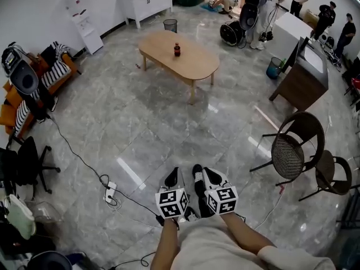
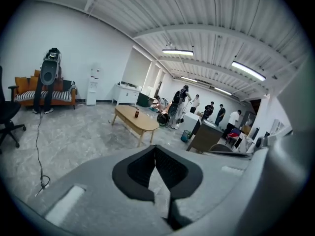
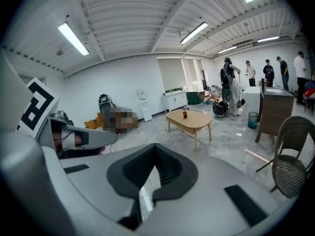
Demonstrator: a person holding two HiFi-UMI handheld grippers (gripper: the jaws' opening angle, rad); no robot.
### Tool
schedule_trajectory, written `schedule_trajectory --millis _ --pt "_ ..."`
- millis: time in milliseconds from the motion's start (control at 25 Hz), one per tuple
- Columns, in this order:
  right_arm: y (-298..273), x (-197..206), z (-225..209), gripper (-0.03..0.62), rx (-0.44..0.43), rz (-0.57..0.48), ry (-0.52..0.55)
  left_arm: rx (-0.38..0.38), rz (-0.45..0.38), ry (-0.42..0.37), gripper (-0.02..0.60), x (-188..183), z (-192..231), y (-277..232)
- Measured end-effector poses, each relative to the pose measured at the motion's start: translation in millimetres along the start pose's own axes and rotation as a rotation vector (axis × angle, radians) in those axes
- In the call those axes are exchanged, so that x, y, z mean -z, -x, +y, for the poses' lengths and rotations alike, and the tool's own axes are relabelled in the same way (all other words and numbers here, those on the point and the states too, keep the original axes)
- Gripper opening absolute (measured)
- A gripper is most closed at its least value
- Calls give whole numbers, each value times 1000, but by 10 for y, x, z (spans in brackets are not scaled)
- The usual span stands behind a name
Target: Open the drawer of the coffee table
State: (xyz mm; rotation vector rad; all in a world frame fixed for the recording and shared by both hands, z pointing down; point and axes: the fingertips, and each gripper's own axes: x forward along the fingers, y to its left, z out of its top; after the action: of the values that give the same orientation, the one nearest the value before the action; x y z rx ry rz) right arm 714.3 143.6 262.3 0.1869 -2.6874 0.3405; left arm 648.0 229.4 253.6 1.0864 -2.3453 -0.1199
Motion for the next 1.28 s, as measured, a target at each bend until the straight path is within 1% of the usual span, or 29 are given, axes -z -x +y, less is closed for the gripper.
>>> schedule_trajectory --millis 80,160,280,360,480,600,760,1040,1120,1280 --pt "-160 -70 -204 15 6 1 -10 9 27 -13 11 17 -98 -227" --pt "-362 -164 -393 15 26 -5 -36 14 51 -48 11 -44 -121 -465" --pt "-728 -409 -496 15 25 -22 -84 14 54 -90 11 -327 17 -742" --pt "-962 -665 -573 15 4 -42 -91 0 52 -97 11 -528 87 -934" --pt "-1227 -1007 -787 15 -23 -72 -114 -24 59 -111 11 -769 58 -1248" --pt "-1448 -1130 -950 15 -61 -52 -123 -49 59 -102 11 -938 28 -1512" --pt "-1786 -1248 -1115 15 -103 -22 -142 -101 75 -96 11 -1056 110 -1772" --pt "-2208 -1290 -1051 15 -195 41 -125 -209 65 -23 11 -1201 388 -1951" --pt "-2255 -1260 -1066 15 -207 61 -126 -216 61 -4 11 -1244 386 -2002" --pt "-2371 -1289 -1243 15 -205 77 -128 -203 56 -2 11 -1315 307 -2202"
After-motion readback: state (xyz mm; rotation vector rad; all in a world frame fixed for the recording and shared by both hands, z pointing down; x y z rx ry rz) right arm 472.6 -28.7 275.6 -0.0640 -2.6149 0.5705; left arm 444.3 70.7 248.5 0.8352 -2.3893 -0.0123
